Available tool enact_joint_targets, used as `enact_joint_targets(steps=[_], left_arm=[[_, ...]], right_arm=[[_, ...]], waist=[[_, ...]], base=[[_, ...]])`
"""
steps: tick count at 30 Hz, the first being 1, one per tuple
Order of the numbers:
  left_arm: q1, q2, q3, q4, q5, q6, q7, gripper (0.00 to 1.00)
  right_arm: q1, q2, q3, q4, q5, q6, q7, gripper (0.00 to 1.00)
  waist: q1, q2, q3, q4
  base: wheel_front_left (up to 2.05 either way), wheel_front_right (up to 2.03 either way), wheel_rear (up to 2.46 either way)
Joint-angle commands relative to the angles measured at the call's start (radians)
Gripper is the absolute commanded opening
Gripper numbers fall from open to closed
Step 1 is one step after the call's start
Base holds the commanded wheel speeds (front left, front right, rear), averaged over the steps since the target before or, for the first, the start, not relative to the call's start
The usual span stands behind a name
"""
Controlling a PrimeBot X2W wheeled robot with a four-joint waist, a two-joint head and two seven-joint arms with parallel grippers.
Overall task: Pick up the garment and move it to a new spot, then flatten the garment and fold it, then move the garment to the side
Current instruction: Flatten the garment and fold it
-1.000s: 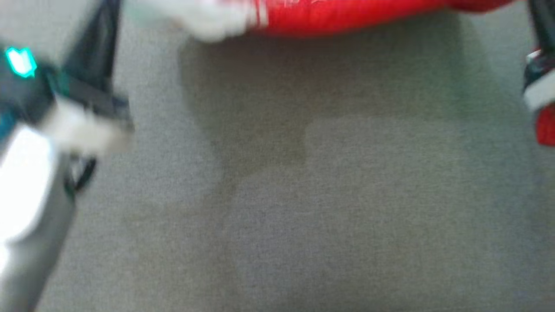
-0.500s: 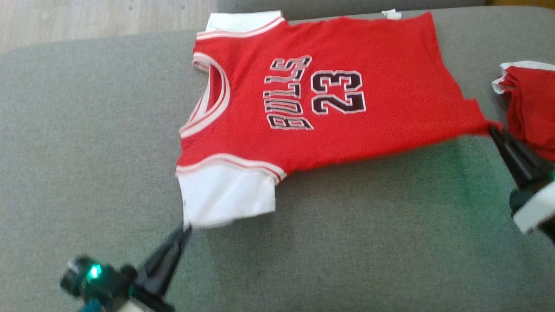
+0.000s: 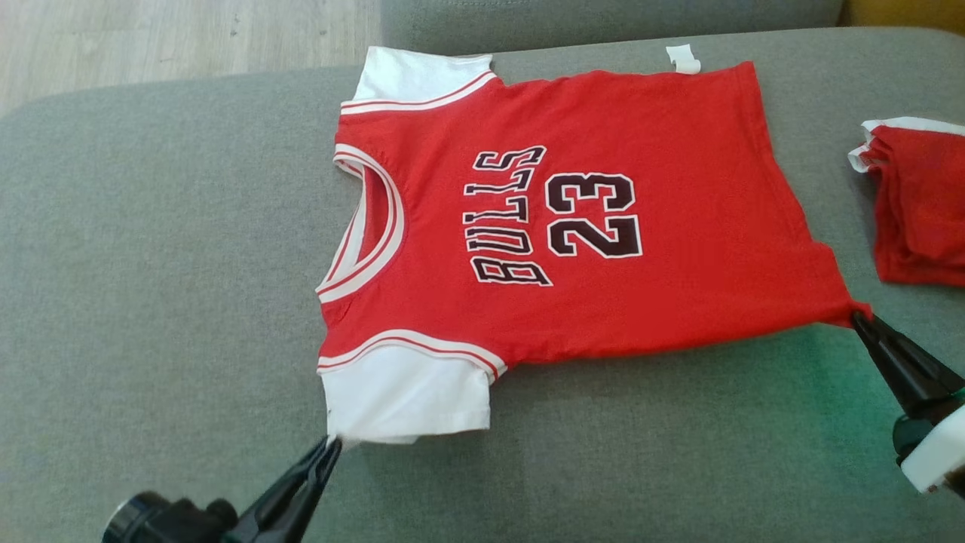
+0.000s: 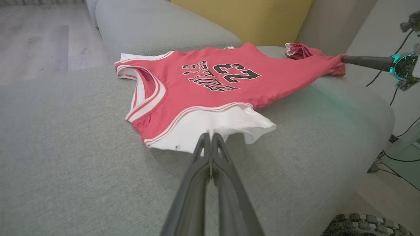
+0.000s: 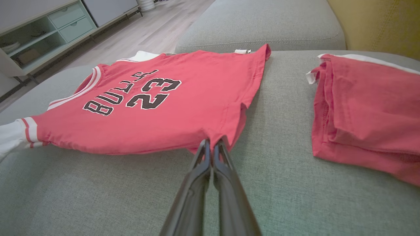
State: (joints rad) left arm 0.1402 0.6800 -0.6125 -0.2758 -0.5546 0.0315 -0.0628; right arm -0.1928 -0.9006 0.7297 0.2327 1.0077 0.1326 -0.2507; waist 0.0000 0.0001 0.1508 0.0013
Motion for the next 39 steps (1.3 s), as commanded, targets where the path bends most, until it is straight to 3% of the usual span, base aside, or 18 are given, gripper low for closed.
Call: enact_joint_targets(steps=[1, 16, 26, 39], left_arm=[[-0.065, 0.024, 0.050, -0.028, 0.000, 0.000, -0.006, 0.00], [-0.403, -0.032, 0.110, 0.108, 0.055, -0.058, -0.062, 0.00], [-0.727, -0.091, 0.100, 0.310, 0.128, -0.117, -0.111, 0.00], [-0.941, -0.159, 0.058, 0.562, 0.183, -0.147, -0.185, 0.00]], right_arm=[[0.011, -0.041, -0.014, -0.020, 0.003, -0.002, -0.011, 0.00], [-0.110, -0.011, -0.033, -0.015, -0.004, -0.002, -0.006, 0.00], [-0.290, 0.021, -0.001, 0.054, -0.001, -0.002, 0.001, 0.00], [-0.432, 0.063, 0.066, 0.151, 0.003, -0.002, -0.006, 0.00]], waist=[[0.0000, -0.0001, 0.004, 0.000], [0.0000, -0.0001, 0.115, -0.017], [0.0000, -0.0001, 0.208, -0.015], [0.0000, -0.0001, 0.273, -0.004]], base=[[0.00, 0.00, 0.00], [0.00, 0.00, 0.00], [0.00, 0.00, 0.00], [0.00, 0.00, 0.00]])
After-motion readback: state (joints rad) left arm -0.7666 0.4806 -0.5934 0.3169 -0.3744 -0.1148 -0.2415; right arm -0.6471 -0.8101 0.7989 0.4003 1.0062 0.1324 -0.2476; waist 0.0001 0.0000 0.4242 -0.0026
